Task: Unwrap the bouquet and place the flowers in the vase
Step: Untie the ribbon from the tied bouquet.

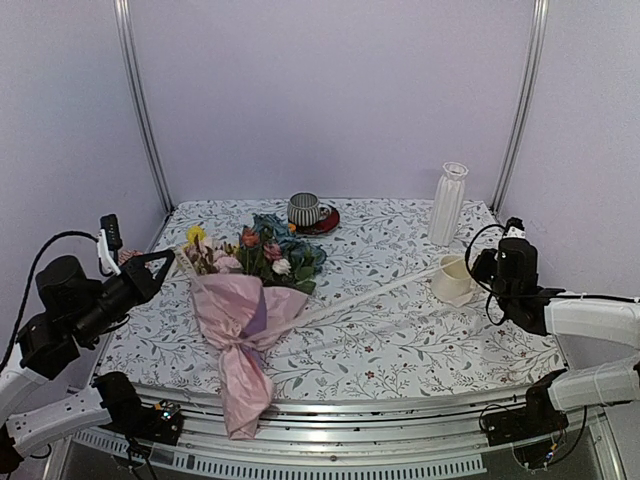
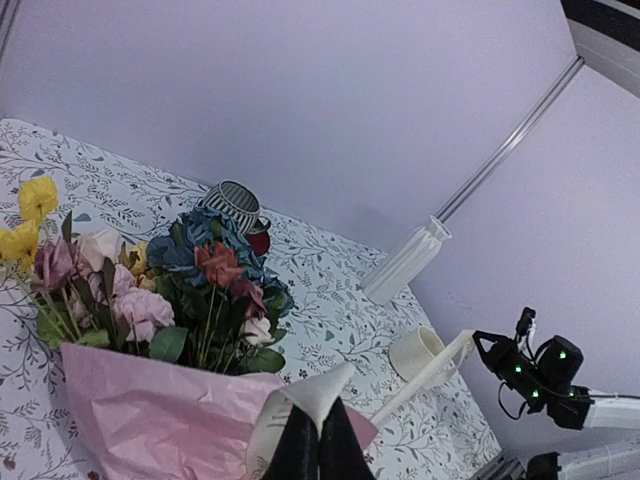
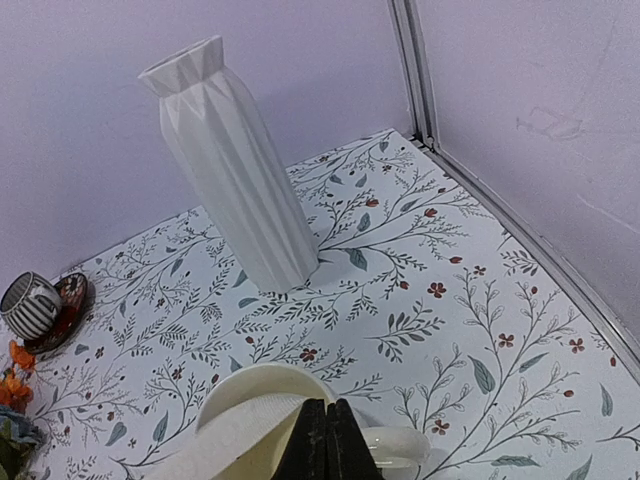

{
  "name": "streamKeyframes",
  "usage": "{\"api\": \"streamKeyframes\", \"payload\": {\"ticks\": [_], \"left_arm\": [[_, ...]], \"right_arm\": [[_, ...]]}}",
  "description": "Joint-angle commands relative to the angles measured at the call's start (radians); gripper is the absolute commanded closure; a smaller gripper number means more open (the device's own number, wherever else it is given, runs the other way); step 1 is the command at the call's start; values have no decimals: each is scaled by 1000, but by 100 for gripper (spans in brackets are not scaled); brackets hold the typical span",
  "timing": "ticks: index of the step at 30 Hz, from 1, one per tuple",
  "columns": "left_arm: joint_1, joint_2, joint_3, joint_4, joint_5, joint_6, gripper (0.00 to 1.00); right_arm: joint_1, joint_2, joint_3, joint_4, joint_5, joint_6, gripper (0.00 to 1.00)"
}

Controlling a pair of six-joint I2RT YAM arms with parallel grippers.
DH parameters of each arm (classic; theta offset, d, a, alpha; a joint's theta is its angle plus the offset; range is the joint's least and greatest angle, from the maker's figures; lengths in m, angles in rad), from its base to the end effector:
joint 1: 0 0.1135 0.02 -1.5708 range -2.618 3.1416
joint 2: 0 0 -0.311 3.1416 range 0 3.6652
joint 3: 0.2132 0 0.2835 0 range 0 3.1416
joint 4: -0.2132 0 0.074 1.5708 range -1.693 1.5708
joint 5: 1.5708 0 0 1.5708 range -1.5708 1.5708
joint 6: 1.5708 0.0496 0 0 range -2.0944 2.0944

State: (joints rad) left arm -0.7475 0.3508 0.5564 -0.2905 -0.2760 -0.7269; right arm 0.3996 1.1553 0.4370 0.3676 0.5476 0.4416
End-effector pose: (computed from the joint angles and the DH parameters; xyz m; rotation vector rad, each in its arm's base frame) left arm 0.0886 -0.0637 0.3253 -0.2013 1.7186 -0.8833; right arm 0.2420 0.0742 0.2209 0.3984 1.8259 0.0532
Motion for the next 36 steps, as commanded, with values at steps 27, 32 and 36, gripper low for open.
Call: {"api": "streamKeyframes", "payload": {"ticks": [27,32,36], "left_arm": [[15,290,120,219,196,116,100],[14,314,175,236,288,150,100],[13,396,251,247,367,173,100]], "right_arm": [[-21,-73,-28,5,83,68,97],[-20,-57,-30,55,-23,23,97],[-21,-34,-20,68,-56,3,98]]}}
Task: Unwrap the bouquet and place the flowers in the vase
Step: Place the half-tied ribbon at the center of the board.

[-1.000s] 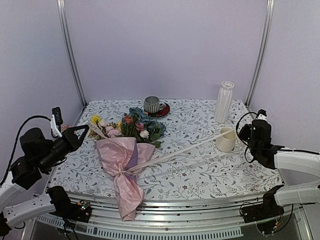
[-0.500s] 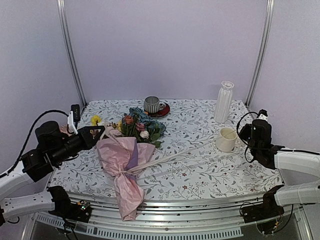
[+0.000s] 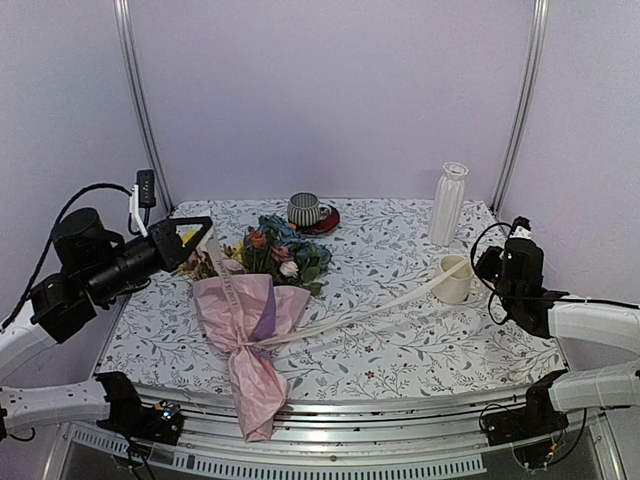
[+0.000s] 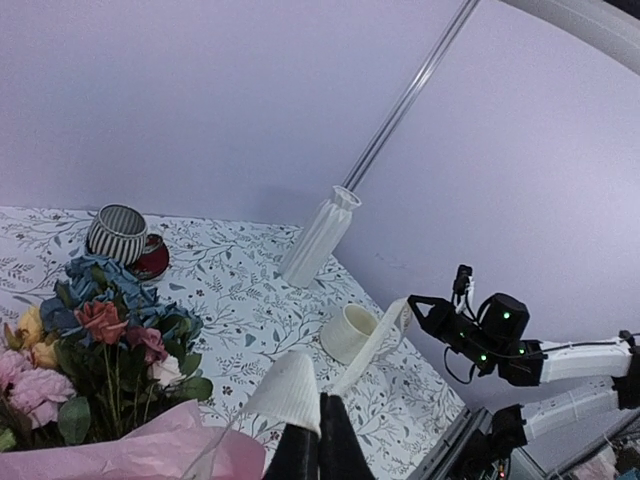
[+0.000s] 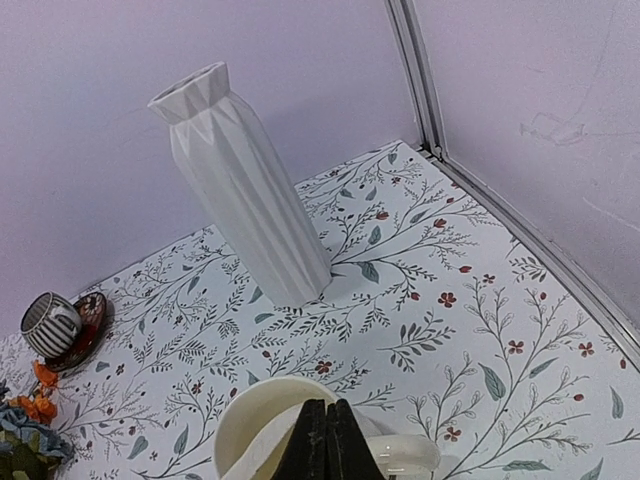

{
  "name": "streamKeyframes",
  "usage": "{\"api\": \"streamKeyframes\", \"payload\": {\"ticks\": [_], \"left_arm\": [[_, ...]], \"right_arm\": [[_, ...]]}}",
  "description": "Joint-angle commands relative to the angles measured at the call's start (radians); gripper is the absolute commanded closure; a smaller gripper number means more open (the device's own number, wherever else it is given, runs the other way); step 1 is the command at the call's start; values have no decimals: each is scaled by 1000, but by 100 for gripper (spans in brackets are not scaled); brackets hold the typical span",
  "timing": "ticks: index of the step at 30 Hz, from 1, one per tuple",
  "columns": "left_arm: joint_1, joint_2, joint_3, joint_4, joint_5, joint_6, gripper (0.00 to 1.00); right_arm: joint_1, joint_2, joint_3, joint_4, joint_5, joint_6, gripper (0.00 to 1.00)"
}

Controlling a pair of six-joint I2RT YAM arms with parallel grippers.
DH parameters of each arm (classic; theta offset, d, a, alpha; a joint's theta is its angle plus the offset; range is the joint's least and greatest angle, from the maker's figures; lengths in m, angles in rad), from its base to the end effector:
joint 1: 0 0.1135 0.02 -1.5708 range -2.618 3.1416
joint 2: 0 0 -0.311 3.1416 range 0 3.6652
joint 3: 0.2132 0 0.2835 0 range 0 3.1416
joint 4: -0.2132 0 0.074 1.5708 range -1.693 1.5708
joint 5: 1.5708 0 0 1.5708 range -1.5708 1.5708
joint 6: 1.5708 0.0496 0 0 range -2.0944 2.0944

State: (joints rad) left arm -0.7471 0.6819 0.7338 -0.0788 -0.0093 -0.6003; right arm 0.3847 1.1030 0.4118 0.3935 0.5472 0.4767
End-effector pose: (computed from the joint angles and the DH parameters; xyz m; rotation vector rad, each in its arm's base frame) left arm 0.1292 -0.1191 0.3805 0.1169 1.6941 -1.0251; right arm 0.2347 0.0672 0.2265 0.4525 1.7680 0.0958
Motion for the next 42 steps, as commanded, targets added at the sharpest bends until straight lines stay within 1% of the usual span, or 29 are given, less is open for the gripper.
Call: {"api": "streamKeyframes", "payload": {"ticks": [1,8,14,19,25,26,27,30,32,34,36,38,40,42], "left_arm": [[11,89,91,37,105,51,100],[12,241,202,93,125,92,100],[11,358,307,96,159,109,100],[11,396,353,102,165,112,100],[11,397,389,79,149,112,100],[11,391,384,75,139,108,100],[11,383,373,71,131,105,100],[12,341,302,53,110,82,90],[11,301,246,24,82,65,79],[13,253,193,-23,43,51,59],[12,198,148,-96,-19,32,34],[13,124,118,-182,-94,13,23],[14,56,102,-294,-215,-34,14],[15,-11,108,-433,-367,-109,9]], "right_arm": [[-6,22,5,41,-54,-33,98],[-6,19,6,36,-40,-36,98],[-6,18,7,35,-40,-41,98],[-6,15,10,37,-46,-43,98],[-6,21,15,36,-68,-45,98],[-5,22,17,38,-79,-48,97],[-6,25,17,41,-96,-54,95],[-6,36,27,56,-195,-97,70],[-5,46,34,72,-267,-122,53],[-6,55,36,91,-345,-153,45],[-6,58,36,110,-409,-175,38],[-5,58,34,128,-461,-191,34],[-5,57,31,145,-506,-203,31],[-4,58,30,153,-524,-206,30]]}}
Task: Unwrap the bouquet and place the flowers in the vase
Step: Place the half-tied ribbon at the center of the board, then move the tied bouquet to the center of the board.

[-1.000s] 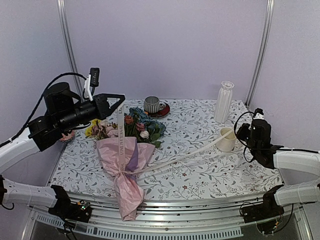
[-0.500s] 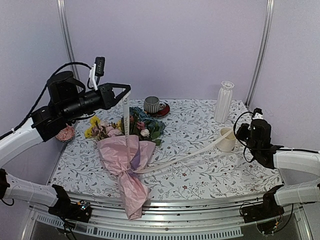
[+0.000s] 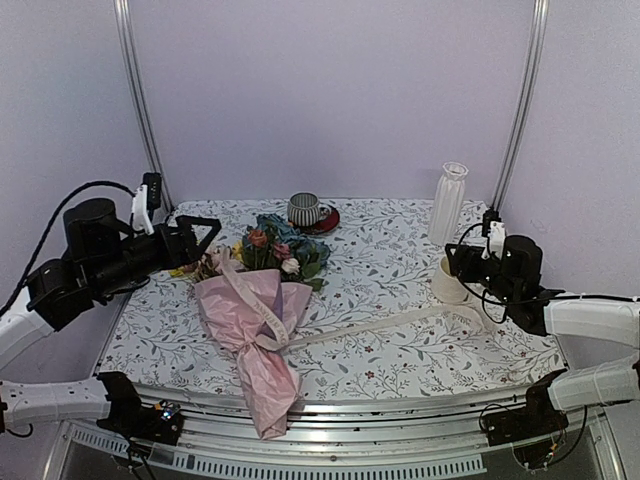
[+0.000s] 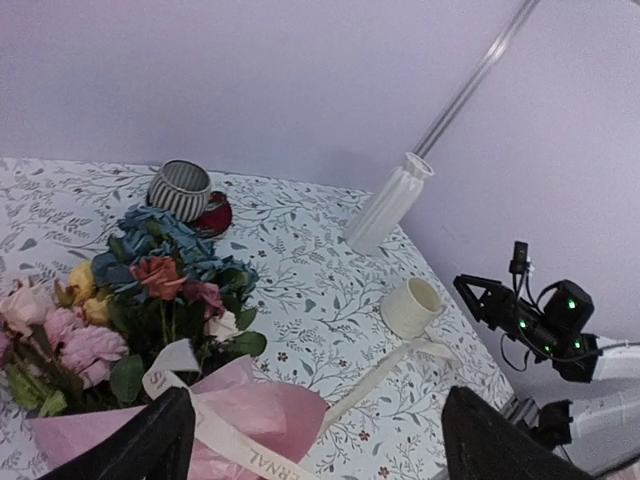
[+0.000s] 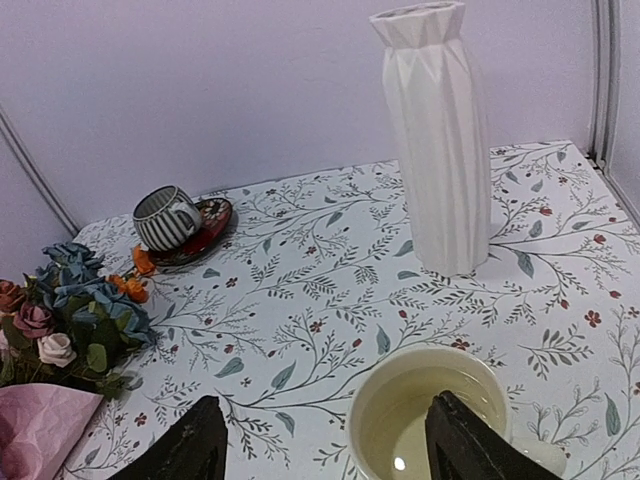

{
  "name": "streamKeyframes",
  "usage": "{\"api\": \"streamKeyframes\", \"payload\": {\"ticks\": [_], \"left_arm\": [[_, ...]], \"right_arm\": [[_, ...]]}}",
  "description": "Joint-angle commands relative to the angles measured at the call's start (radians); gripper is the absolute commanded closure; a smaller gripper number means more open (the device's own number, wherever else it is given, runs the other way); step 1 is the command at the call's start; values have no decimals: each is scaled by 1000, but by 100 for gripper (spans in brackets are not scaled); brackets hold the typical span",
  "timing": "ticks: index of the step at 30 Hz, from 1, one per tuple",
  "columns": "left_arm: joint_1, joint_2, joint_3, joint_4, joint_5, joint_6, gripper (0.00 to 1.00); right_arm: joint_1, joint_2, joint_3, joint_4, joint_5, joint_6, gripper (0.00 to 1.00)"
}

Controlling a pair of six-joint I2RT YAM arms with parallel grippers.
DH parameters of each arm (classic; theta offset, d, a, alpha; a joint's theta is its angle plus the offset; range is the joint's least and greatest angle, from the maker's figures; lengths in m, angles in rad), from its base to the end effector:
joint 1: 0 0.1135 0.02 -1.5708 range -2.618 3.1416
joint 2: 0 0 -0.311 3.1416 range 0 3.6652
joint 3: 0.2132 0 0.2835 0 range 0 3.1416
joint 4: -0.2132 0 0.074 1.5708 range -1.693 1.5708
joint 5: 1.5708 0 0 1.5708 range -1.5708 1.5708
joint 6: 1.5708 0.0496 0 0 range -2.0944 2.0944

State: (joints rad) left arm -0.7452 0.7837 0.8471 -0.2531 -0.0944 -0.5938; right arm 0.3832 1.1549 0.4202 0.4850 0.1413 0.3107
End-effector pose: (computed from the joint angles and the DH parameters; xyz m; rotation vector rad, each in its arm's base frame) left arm 0.1455 -0.1279 0.3872 0.0677 1.8452 -0.8777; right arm 0.2433 0.0905 0.2263 0.0343 1.8326 0.3617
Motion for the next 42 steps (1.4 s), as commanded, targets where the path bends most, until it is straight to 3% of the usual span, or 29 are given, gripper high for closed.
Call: {"api": "streamKeyframes", "payload": {"ticks": [1,4,6,15,22,30,32,38,42], "left_arm": [[12,-147,-1,-317,-345,-140,8],[12,-250,5,-432,-470,-206,7],[13,-314,-7,-443,-481,-210,6],[13,-348,-201,-351,-188,-227,7],[12,-402,-460,-164,-52,-313,6],[14,-432,-613,-32,-9,-351,8],[18,-420,-648,20,7,-348,3],[120,-371,-723,177,152,-337,2],[271,-314,-773,266,292,-325,2]], "right_arm": [[-2,8,21,64,-120,-39,30],[-3,14,20,68,-127,-38,29],[-3,25,22,81,-157,-40,29],[10,168,88,124,-458,-53,27],[68,256,123,132,-491,-64,26],[101,331,157,136,-506,-75,26],[104,342,160,138,-511,-75,26],[109,374,171,145,-525,-75,26],[110,384,173,146,-525,-77,26]]}}
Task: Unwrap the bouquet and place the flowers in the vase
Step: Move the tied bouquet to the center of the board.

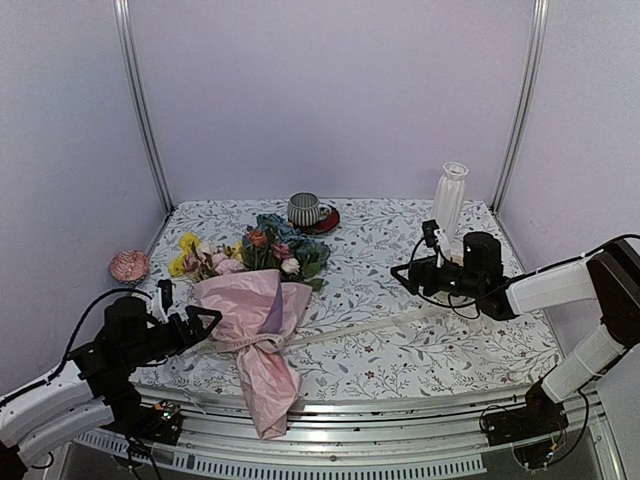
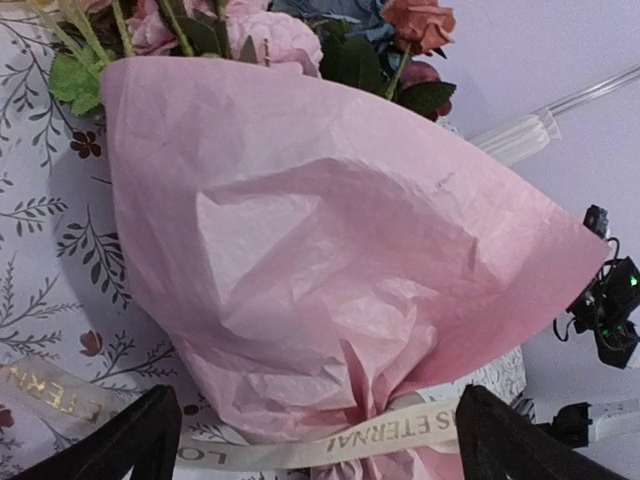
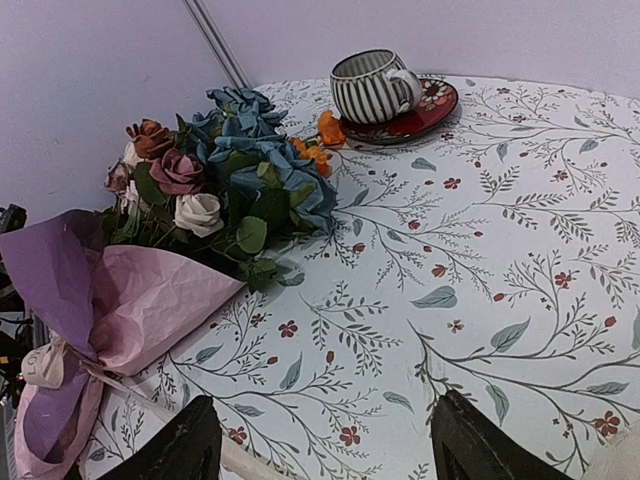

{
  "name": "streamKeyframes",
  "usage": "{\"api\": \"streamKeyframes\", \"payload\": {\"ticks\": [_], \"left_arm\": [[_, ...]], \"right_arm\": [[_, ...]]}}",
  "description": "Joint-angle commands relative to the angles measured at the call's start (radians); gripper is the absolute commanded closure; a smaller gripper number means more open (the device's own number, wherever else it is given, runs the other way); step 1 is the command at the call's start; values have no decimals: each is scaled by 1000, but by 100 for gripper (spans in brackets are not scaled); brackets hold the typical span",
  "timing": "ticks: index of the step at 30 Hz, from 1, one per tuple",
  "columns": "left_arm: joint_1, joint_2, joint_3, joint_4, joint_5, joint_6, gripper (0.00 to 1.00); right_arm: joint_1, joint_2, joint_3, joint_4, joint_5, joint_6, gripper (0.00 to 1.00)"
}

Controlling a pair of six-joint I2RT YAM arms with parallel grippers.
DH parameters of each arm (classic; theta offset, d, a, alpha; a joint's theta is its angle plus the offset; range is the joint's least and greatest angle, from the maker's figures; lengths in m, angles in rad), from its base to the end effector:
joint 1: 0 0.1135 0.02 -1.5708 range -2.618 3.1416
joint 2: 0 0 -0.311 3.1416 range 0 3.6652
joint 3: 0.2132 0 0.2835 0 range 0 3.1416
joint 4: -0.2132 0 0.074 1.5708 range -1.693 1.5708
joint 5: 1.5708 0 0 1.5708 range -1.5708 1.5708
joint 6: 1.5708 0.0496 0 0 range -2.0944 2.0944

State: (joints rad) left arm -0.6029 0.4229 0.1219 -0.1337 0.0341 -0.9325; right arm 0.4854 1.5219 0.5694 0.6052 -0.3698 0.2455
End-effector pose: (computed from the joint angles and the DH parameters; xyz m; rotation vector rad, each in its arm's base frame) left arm 0.1068 -0.0756 0.1642 -0.3304 2.1299 -0.9817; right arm 0.2812 0.1686 0.1922 -0.4921 1.9239 0.8375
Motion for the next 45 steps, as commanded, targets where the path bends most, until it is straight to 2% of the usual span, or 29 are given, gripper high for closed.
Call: {"api": "streamKeyframes", "payload": {"ticks": [1,3,7,10,13,28,32,41,45], "left_arm": [[173,64,-61,177,210,19,2],[280,108,-78,224,289,39,2],[421,203,-87,316,395,92,2],[502,315,-99,457,519,110,2],[538,439,-96,589,591,110,2],[527,893,-56,958,685,89,3],[487,1006,-30,1047,675,63,5],[396,1276,10,1407,656,-76,9],[345,1379,64,1470,643,-115,12]], "right_arm": [[7,17,24,26,-14,-12,26],[8,17,24,28,-14,-13,26],[9,17,24,26,-12,-15,26],[9,18,25,25,-12,-17,26],[9,25,28,24,-8,-18,26],[9,51,44,19,-3,-24,26],[9,57,46,19,-6,-25,26],[9,47,46,12,-4,-26,26],[9,44,45,9,-3,-26,26]]}}
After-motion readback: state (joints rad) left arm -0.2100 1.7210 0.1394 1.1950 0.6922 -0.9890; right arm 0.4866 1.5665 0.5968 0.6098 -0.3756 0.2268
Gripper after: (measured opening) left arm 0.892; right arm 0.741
